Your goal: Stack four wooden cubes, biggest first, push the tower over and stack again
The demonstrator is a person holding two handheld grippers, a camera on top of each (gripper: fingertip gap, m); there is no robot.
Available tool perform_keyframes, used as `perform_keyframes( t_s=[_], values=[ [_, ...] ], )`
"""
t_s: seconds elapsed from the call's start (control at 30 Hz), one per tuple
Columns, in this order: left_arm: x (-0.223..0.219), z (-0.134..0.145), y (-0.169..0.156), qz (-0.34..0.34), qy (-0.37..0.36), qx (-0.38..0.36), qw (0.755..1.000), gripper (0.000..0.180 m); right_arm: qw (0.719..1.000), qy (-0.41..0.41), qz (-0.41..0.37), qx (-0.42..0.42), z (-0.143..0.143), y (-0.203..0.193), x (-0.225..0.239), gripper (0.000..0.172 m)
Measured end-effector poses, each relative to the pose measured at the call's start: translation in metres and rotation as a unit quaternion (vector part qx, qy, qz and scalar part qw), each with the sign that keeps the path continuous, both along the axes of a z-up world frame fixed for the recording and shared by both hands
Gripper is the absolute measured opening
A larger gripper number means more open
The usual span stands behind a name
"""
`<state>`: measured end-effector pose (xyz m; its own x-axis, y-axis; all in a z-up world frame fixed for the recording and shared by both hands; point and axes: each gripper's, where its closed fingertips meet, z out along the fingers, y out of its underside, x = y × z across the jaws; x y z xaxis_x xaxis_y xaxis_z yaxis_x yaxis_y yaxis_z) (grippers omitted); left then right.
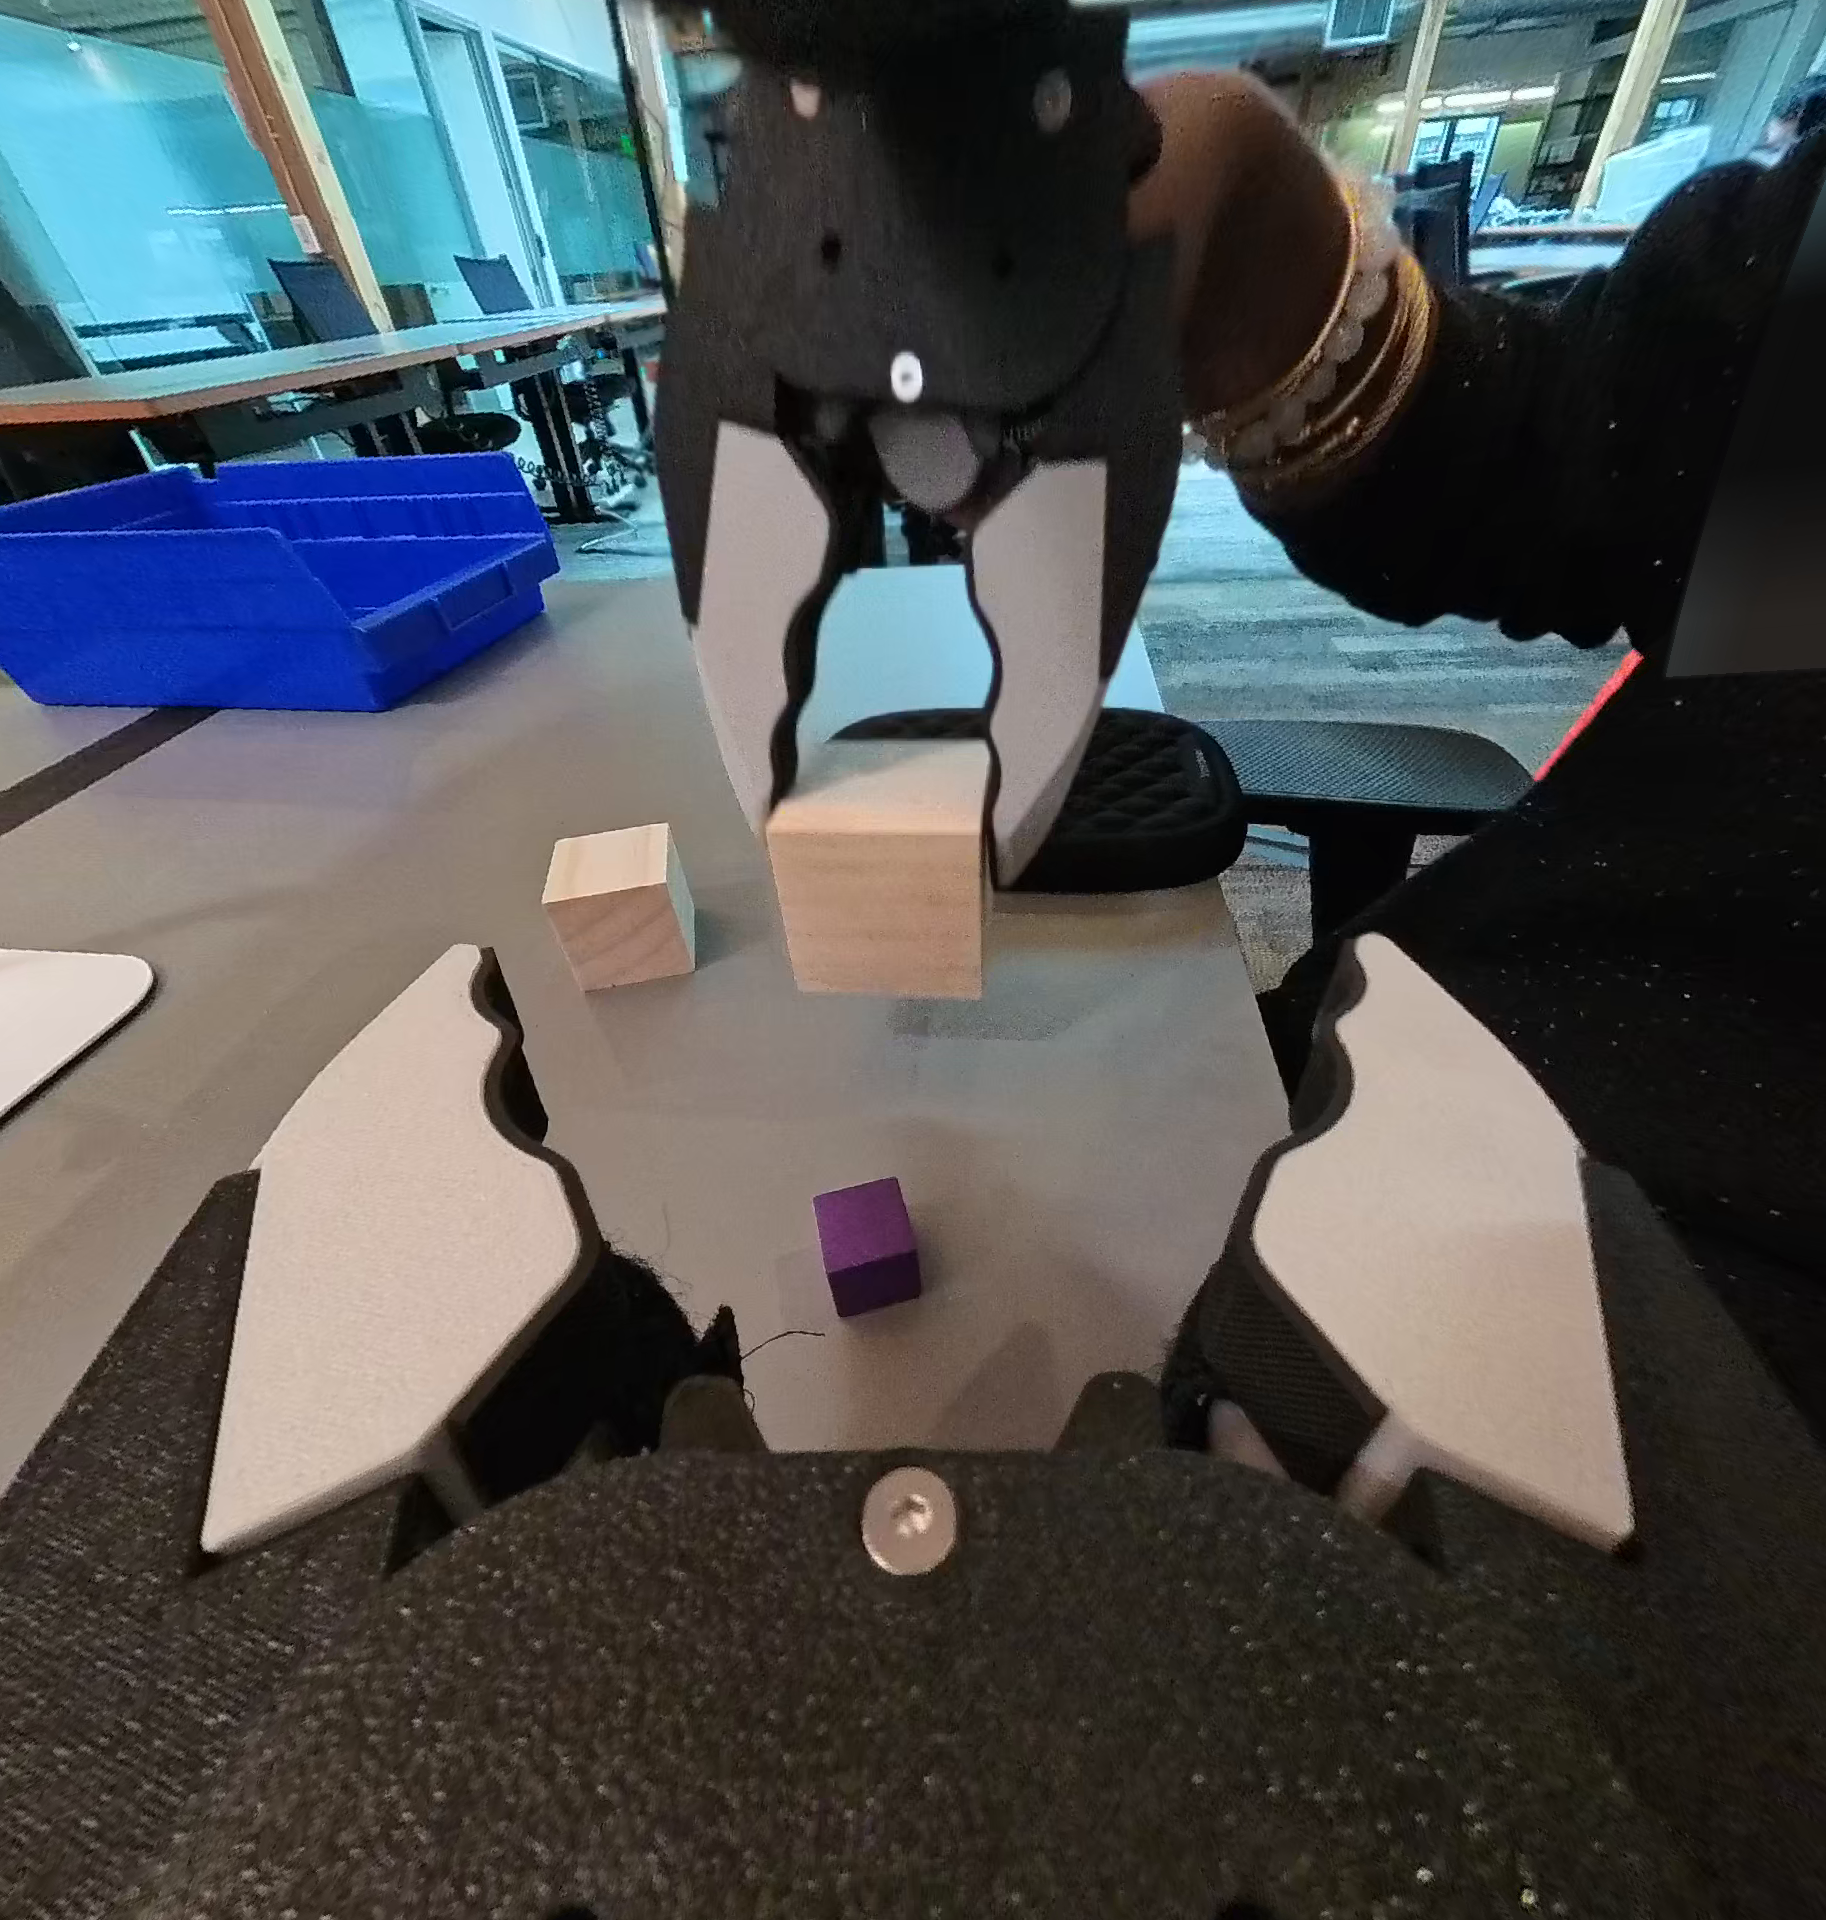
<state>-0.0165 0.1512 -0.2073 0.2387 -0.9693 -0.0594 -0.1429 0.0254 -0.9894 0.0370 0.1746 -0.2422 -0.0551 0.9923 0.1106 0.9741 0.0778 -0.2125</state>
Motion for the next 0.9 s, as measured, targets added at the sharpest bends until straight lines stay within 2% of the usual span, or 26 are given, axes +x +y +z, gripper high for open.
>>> perform_keyframes(
  t_s=[0.17,0.67,0.7,0.8,0.9],
  values=[
    [0.0,0.0,0.0,0.0,-0.001,-0.002,1.0,0.14,1.0,-0.02,-0.003,-0.009,-0.021,-0.001,-0.002,0.059],
    [0.001,-0.002,0.0,0.002,0.008,0.001,1.0,0.139,0.999,-0.042,-0.01,-0.017,-0.033,-0.005,0.003,0.059],
    [0.001,-0.002,0.0,0.002,0.009,0.002,1.0,0.139,0.999,-0.04,-0.007,-0.017,-0.033,-0.005,0.003,0.061],
    [0.002,-0.003,0.0,0.003,0.011,0.003,1.0,0.14,0.999,-0.026,0.011,-0.023,-0.024,-0.008,0.001,0.081],
    [0.002,-0.003,0.0,0.004,0.013,0.005,1.0,0.14,0.999,0.013,0.038,-0.004,0.007,0.007,0.0,0.086]
  ],
)
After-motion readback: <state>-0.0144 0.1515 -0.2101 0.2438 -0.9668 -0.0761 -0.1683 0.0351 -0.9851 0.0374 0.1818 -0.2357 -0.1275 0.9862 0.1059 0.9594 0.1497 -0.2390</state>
